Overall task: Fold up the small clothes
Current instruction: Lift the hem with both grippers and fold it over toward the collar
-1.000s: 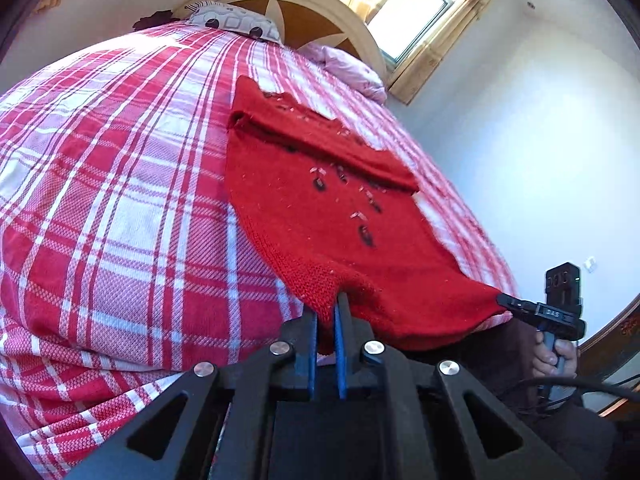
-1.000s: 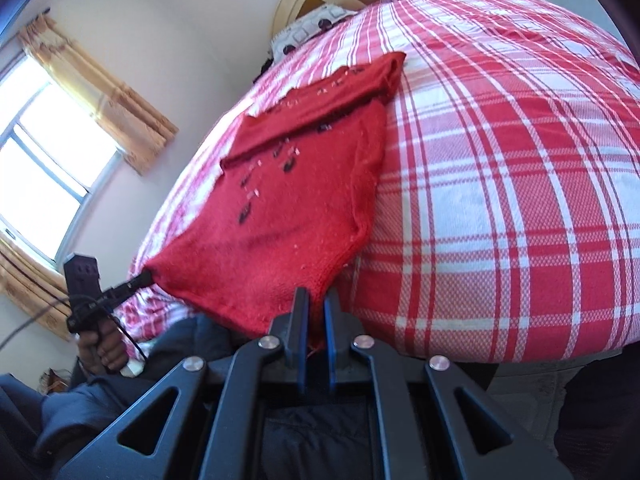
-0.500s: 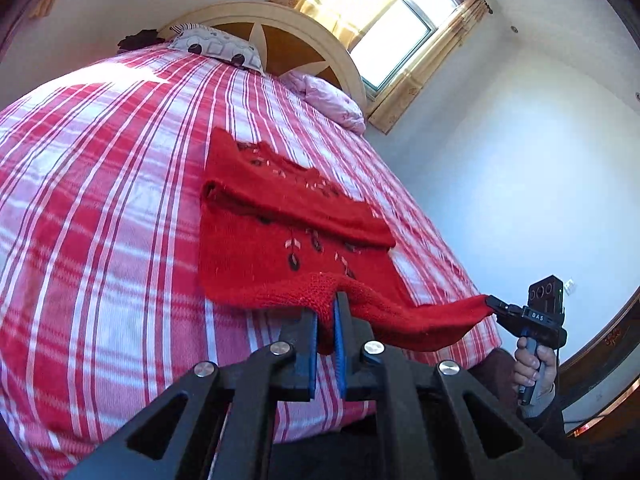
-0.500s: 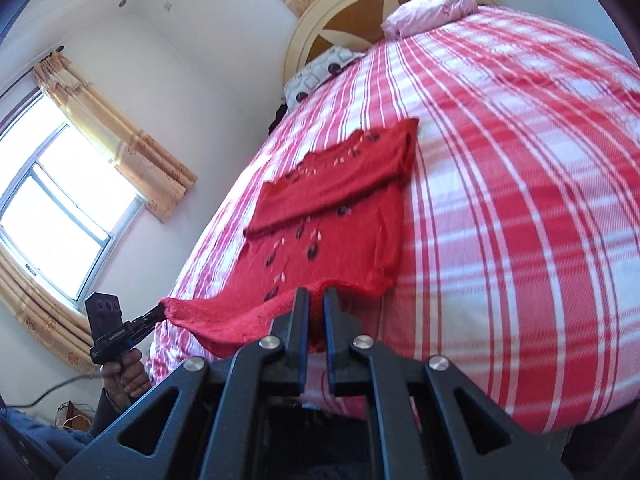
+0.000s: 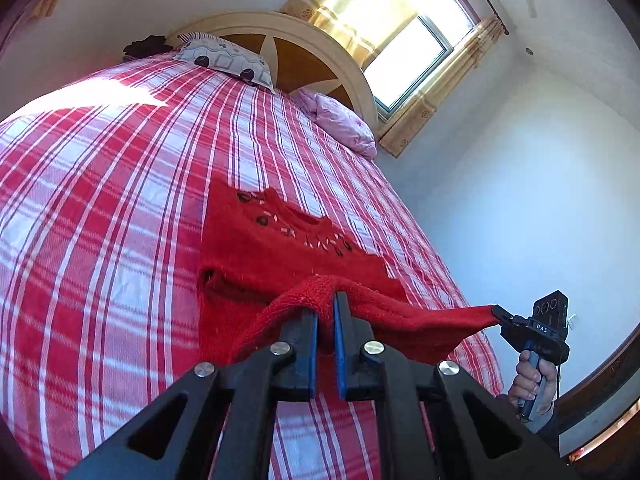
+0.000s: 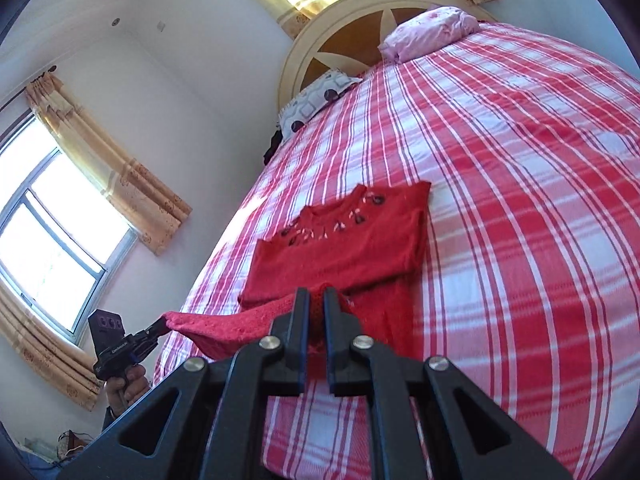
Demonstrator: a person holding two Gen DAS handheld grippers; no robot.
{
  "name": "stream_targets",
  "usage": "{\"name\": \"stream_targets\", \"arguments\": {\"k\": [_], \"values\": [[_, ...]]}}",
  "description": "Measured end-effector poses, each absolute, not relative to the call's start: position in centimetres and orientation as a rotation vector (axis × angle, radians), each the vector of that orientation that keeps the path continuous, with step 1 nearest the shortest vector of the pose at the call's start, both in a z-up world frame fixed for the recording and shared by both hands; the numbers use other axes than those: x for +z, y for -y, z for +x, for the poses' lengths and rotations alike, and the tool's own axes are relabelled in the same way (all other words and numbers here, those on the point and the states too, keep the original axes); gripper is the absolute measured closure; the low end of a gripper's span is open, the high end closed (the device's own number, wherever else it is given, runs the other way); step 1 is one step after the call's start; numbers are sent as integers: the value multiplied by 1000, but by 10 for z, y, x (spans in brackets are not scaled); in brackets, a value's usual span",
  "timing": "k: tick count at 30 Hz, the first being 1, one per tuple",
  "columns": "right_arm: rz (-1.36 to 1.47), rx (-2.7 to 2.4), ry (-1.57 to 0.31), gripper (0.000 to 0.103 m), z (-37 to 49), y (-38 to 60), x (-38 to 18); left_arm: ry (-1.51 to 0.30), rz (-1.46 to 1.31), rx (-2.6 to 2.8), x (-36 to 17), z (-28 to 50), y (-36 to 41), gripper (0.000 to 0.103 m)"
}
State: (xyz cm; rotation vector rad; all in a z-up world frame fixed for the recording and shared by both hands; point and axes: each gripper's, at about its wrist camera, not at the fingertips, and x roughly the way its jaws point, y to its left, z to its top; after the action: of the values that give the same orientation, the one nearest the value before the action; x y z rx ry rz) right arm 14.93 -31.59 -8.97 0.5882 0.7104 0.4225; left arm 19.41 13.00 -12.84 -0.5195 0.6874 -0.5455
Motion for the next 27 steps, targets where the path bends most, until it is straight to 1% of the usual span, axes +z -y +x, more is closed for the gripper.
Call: {"name": "stream_targets", "arguments": {"k": [4,10,15,22,27], "values": [[587,416,-694,93,181,316,-78,-700,-525,-530,-125,222,-129,97],[579,375,-722,93,227,315,-81,-747,-541,-505,-133,274,-121,97],[601,338,-762,93,265,319,-97,-782,-560,-503,-137,312,-114,97],[635,289,-855,93,319,325,-133,-876,-583,-452,-166,358,-111,97],[656,278,-898,93,353,329,-150,-907,-624,-444,-176,379,-115,97]]}}
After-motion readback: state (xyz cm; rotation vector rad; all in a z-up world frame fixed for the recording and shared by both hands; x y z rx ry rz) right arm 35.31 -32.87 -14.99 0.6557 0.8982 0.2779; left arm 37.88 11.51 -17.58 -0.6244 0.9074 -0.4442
